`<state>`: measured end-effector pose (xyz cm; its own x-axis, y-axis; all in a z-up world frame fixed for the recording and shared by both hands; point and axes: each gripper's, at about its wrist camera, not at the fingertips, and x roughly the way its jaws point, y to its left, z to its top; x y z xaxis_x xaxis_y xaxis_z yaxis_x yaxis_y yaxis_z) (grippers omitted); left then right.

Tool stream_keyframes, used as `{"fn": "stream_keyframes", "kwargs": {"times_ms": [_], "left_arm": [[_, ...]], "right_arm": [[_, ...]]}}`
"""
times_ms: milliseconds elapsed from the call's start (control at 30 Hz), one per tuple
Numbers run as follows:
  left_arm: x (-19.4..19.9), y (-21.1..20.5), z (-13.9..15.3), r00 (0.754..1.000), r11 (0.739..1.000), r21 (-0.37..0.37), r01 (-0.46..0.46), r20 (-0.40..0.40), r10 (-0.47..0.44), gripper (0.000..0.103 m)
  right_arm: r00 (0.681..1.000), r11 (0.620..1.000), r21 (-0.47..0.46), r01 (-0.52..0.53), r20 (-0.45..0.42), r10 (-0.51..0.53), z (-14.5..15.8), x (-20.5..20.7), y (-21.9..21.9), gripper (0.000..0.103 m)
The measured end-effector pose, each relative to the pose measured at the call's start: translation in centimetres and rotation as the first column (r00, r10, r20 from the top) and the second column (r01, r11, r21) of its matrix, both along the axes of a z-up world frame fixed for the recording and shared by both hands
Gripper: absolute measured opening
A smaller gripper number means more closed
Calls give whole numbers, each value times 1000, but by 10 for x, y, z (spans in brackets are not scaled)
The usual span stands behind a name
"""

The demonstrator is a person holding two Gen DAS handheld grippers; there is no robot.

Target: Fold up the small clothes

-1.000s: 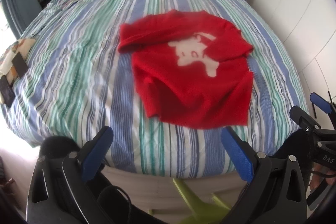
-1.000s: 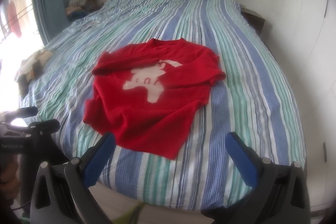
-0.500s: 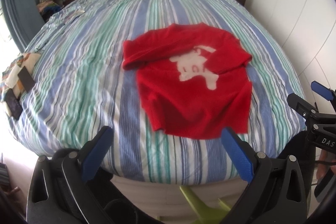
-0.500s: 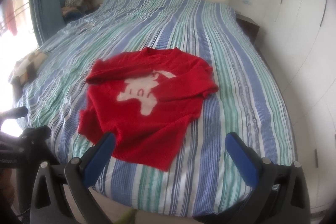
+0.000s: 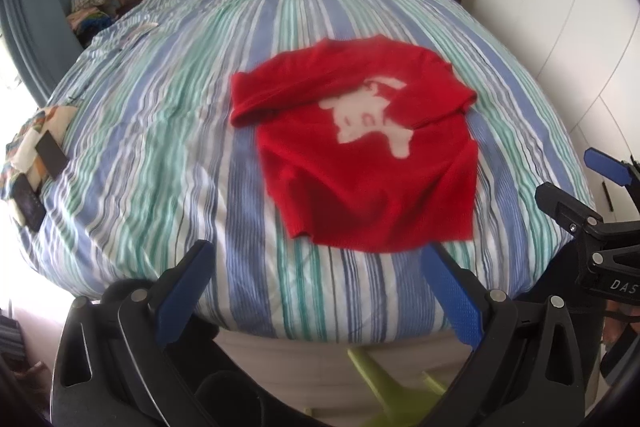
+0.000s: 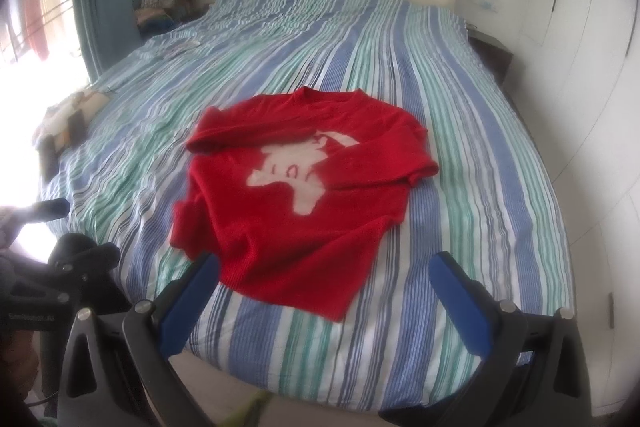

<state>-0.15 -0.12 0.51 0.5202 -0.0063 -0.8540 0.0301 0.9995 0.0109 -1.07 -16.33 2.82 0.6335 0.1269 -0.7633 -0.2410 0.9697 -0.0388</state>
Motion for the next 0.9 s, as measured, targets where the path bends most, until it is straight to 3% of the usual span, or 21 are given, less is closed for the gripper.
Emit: {"fn": "stream_keyframes", "kwargs": {"times_ms": [367, 567, 900], "left_arm": [[4, -1, -6, 1000, 1000, 13, -3, -25, 4, 103], [4, -10, -4, 999, 999, 50, 15, -34, -13, 102], [2, -17, -3, 999, 999, 27, 33, -31, -32, 103]], "right_arm": [[998, 998, 15, 60, -9, -60, -7, -10, -22, 103], [999, 999, 39, 37, 26, -38, -5, -20, -23, 103], [998, 997, 44, 63, -14, -62, -18, -20, -31, 103]]}}
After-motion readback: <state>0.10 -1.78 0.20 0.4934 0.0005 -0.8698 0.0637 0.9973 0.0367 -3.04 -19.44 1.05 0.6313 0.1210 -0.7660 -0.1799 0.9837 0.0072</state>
